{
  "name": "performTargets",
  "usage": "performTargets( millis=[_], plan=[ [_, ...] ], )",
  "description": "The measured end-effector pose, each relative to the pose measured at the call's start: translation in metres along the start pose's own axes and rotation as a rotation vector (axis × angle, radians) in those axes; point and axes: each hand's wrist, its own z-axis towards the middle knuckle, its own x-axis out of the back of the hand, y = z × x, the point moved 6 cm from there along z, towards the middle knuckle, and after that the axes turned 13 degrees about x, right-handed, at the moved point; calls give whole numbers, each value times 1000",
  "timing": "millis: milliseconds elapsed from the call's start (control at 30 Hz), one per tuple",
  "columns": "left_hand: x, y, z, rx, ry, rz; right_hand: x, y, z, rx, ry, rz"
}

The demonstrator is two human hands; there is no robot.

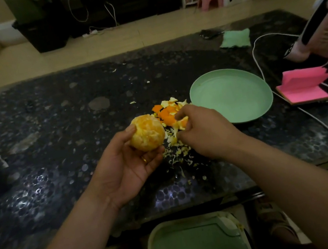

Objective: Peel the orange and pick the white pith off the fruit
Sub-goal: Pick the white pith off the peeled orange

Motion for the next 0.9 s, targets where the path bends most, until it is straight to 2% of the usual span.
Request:
performTargets(
  millis=[167,433,633,800,900],
  plan=[
    [-5,-4,1,66,-23,-24,-3,3,1,17,-28,8],
    [-6,-7,3,102,-44,-48,1,-1,2,77,92,40],
    [-7,-4,5,90,-132,-97,13,-28,-8,192,214,353],
    [-5,0,5,30,-124,-55,15,-46,-20,264,213,468],
    [-3,4,4,-19,-151,-21,17,-47,-21,262,220,460]
  ],
)
